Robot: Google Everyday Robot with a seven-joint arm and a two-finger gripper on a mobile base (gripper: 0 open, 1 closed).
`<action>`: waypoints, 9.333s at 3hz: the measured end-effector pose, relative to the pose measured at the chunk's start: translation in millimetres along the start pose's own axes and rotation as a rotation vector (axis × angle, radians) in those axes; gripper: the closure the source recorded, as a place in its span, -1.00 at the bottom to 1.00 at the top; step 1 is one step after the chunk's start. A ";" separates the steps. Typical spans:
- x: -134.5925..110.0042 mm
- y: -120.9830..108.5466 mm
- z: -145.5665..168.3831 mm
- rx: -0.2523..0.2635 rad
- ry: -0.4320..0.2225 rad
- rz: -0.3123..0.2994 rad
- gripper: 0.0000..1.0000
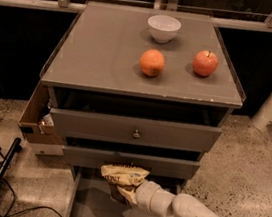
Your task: Pick brown chip bag from bottom drawer and place on counter
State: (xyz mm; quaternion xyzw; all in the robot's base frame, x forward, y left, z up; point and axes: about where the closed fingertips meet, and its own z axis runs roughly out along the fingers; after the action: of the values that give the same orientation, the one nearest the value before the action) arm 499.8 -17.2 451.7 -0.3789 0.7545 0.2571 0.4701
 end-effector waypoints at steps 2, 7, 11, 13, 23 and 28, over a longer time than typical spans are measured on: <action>-49.2 32.7 -12.6 -0.118 0.017 -0.019 1.00; -282.8 104.3 -107.4 -0.247 0.015 -0.211 1.00; -502.3 129.0 -138.3 -0.300 -0.141 -0.394 1.00; -580.3 102.0 -112.8 -0.242 -0.227 -0.516 1.00; -534.3 -63.6 -16.4 -0.345 -0.050 -0.524 1.00; -506.2 -62.9 20.1 -0.340 0.034 -0.609 -0.77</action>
Offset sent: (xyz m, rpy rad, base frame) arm -0.0313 0.0345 0.1472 -0.0493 0.0130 0.2330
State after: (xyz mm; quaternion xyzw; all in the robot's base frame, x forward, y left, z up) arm 698.4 128.4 898.9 -0.6639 0.5609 0.2205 0.4428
